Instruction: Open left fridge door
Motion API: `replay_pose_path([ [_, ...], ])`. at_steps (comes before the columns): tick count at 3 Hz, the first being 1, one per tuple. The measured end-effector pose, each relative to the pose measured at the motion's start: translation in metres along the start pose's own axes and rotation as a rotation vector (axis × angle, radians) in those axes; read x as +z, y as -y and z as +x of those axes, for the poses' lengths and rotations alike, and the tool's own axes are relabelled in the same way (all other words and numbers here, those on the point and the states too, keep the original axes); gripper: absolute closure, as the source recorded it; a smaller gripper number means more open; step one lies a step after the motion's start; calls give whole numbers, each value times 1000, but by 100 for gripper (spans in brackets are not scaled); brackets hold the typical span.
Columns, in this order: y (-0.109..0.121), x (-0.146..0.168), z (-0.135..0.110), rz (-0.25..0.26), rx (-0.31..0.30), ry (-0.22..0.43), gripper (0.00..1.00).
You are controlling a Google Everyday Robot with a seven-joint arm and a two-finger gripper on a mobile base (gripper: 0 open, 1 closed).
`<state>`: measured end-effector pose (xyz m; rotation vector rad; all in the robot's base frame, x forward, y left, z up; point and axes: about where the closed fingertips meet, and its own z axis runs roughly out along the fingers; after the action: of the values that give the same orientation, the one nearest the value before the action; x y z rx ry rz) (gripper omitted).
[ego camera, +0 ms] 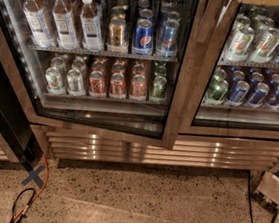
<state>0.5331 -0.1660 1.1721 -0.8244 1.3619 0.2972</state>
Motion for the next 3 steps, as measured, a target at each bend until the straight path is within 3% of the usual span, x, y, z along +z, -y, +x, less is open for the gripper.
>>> replay_pose_path([
  [1, -2, -30, 40, 50, 54, -70, 0],
  [3, -9, -20, 43, 32, 63, -72, 0],
])
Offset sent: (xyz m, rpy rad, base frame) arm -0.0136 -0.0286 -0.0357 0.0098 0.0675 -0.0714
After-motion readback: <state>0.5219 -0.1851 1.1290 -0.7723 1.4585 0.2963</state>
